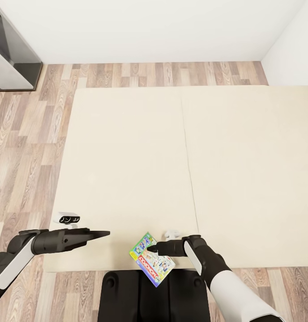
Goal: Put all the toys in the child's room - the three board games (two on the bed and one on the table), the two jigsaw puzzles on the table, and the tennis ball on the table - inside the toy box on the table in the child's room.
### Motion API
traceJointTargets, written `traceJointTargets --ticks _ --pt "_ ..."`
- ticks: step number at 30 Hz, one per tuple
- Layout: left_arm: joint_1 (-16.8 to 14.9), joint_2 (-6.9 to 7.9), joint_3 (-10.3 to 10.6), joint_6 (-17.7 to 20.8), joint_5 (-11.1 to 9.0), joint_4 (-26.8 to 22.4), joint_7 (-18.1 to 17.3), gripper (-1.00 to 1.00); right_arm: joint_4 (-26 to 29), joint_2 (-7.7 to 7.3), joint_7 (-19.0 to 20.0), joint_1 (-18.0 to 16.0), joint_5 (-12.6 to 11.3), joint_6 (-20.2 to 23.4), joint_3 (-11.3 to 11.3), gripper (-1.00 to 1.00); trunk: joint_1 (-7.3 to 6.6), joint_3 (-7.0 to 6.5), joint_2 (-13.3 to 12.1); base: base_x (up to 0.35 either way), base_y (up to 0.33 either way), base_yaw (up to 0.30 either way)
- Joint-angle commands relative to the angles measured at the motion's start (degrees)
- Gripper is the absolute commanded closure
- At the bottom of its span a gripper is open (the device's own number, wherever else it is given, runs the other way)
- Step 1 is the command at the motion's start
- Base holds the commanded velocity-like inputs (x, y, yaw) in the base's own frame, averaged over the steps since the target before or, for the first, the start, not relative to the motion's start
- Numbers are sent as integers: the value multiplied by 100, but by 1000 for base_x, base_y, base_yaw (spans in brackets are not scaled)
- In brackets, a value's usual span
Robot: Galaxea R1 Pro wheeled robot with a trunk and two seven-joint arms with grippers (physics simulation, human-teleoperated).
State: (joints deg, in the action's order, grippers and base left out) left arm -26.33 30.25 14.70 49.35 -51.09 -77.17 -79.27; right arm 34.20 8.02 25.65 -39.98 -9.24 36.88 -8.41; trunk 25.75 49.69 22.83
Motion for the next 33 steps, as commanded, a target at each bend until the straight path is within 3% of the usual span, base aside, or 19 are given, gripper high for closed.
traceJointTargets --ticks 1,14,19,24,28,33 --pt "-4 7 16 59 -38 0 -1 -100 8 -3 -24 -1 -65 38 -15 -100 3 6 9 0 0 0" --pt "-4 10 16 57 -41 0 -1 -100 144 -27 -9 35 -93 79 8 -100 3 6 9 0 0 0" --pt "-4 14 16 58 -42 0 -2 -100 818 -47 159 57 -103 459 28 -100 3 6 9 0 0 0" --pt "-4 15 16 61 -43 0 -8 -100 1647 -217 462 89 -107 967 32 -100 3 6 9 0 0 0" --pt "-1 15 16 63 -45 0 -9 -100 2119 -434 610 238 -116 1262 35 -100 3 6 9 0 0 0" --pt "3 16 12 63 -45 0 -9 -100 2447 -616 829 495 -140 1439 51 -100 3 6 9 0 0 0"
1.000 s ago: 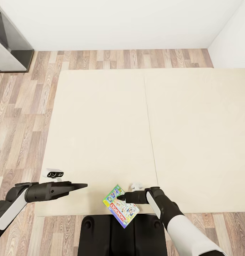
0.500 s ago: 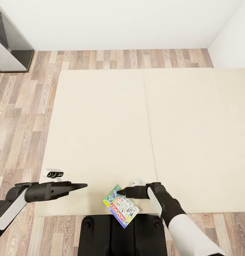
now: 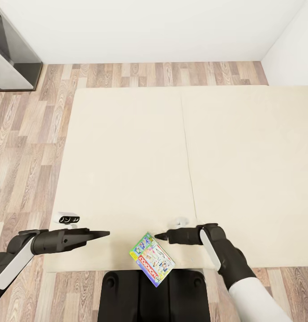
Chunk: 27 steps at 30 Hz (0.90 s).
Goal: Put all the toys in the child's room - the three board games (two on the bed and one on the table), the two jigsaw puzzles on the table, and the tennis ball on the table - inside the toy box on the table in the child's room.
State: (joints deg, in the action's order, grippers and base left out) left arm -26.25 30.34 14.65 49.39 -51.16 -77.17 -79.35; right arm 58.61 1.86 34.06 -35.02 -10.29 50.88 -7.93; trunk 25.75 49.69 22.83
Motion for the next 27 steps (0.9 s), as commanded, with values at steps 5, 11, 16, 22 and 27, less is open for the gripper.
traceJointTargets --ticks 5,11,16,22,27 --pt "-3 7 19 59 -35 1 -1 -100 145 -218 407 211 -48 93 115 -100 4 6 9 0 0 0" --pt "-3 7 19 61 -35 1 -1 -100 166 -417 673 443 -52 74 220 -100 4 6 9 0 0 0" --pt "-3 7 20 61 -35 1 -1 -100 176 -454 718 741 -52 45 284 -100 4 6 9 0 0 0" --pt "-3 7 20 58 -35 1 -1 -100 178 -471 736 859 -46 38 423 -100 4 6 9 0 0 0" --pt "-3 7 15 62 -35 1 -1 -100 135 -466 716 885 -9 16 484 -100 4 6 9 0 0 0"
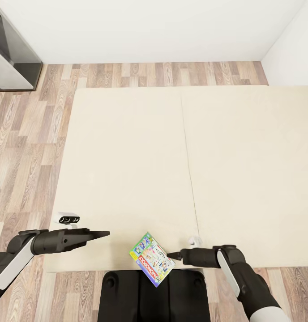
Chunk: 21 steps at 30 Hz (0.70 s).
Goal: Put all the toys in the child's room - the three board games (two on the bed and one on the table), the two jigsaw puzzles on the table, and the tennis ball on the table - inside the toy box on the table in the child's room.
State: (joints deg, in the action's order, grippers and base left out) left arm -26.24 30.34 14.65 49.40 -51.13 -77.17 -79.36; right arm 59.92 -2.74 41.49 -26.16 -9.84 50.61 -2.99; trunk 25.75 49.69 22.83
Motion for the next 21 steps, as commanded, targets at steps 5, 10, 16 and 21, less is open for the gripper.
traceJointTargets --ticks 5,10,16,21 --pt "-4 7 19 61 -38 0 -1 -100 -31 1 -73 4 -30 25 5 -100 3 6 9 0 0 0" --pt "-4 7 20 61 -38 0 -1 -100 -272 18 -96 5 -20 12 18 -100 3 6 9 0 0 0" --pt "-4 7 19 58 -38 0 -1 -100 -765 46 -228 0 -12 -59 25 -100 3 6 9 0 0 0" --pt "-4 7 20 59 -38 0 -1 -100 -1095 107 -500 -1 -2 -313 15 -100 3 6 9 0 0 0"
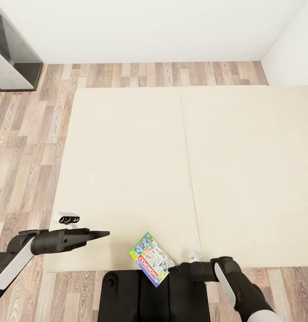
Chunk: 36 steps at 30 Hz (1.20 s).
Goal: Put all the toys in the child's room - the three board games (two on the bed and one on the table), the two jigsaw puzzles on the table, and the tennis ball on the table - inside the toy box on the table in the child's room.
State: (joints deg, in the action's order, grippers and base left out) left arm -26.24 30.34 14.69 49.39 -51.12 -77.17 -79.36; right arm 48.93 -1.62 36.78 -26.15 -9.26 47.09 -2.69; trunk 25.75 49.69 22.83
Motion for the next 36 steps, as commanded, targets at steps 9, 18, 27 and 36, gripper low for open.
traceJointTargets --ticks 9,18,27,36 --pt "-4 7 16 58 -38 0 -1 -100 -179 184 -562 4 -56 -102 -20 -100 3 6 9 0 0 0" --pt "-4 7 16 60 -38 0 -1 -100 -198 255 -631 -94 -111 -119 -21 -100 3 19 9 0 0 0" --pt "-4 7 16 59 -41 0 -1 -100 -201 546 -659 -219 -70 -247 -28 -100 3 66 9 0 0 0" --pt "-4 7 16 58 -38 0 -1 -100 -209 596 -746 -262 -66 -485 -30 -100 3 105 9 0 0 0"
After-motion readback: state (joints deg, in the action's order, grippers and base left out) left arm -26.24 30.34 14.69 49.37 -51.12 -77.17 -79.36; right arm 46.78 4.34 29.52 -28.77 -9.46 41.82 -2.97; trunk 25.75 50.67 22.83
